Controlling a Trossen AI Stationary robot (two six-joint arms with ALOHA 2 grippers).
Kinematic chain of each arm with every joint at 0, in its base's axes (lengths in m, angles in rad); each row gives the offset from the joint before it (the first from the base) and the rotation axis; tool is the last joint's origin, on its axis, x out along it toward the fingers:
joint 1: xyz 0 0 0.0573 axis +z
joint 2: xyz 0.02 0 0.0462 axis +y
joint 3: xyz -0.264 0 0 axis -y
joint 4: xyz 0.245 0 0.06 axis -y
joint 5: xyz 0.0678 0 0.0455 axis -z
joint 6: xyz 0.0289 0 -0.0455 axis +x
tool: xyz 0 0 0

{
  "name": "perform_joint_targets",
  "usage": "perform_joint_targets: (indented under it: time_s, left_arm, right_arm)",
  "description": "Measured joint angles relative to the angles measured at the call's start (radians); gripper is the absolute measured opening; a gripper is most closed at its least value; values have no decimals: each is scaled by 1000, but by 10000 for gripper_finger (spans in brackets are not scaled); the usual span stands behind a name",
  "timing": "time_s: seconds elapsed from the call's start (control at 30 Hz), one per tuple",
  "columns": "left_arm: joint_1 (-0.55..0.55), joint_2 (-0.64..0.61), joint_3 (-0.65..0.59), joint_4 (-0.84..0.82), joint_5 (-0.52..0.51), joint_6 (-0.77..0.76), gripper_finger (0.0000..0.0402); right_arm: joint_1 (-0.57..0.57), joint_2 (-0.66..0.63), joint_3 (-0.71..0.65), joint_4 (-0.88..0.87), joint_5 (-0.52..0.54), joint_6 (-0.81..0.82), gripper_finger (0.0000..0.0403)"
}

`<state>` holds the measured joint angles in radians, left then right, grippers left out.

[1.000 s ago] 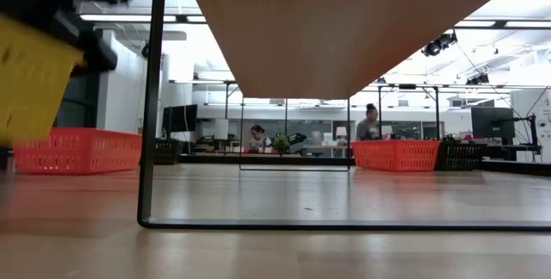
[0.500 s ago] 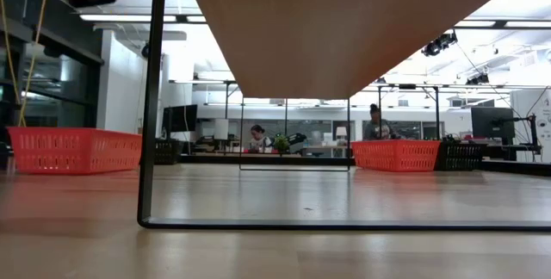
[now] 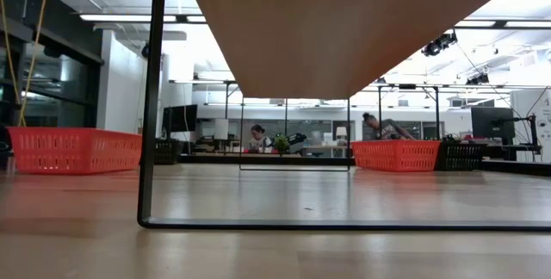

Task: Stack baskets on shelf by color
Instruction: Stack the yellow bin on top of the yellow bin on the shelf

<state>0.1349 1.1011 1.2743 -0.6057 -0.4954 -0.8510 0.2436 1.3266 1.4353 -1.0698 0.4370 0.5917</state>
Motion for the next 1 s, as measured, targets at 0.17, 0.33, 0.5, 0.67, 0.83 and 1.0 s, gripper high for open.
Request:
perform_joint_targets:
  time_s: [0.17, 0.33, 0.5, 0.67, 0.83, 1.0]
  left_arm:
    - [8, 105, 0, 98, -12, -149, 0]
    - [8, 208, 0, 95, -7, -285, 0]
    - [5, 259, -1, 84, -1, -290, 0]
    - [11, 292, -1, 67, 22, -288, 0]
    - [11, 322, -1, 38, 31, -301, 0]
    - [22, 329, -1, 19, -1, -308, 0]
  right_arm:
    - [0, 0, 0, -3, 56, 65, 0]
    - [0, 0, 0, -7, 58, 67, 0]
    - [4, 0, 0, -37, 56, 67, 0]
    - [6, 0, 0, -56, 57, 65, 0]
    - [6, 0, 0, -73, 63, 64, 0]
    - [6, -1, 0, -79, 68, 63, 0]
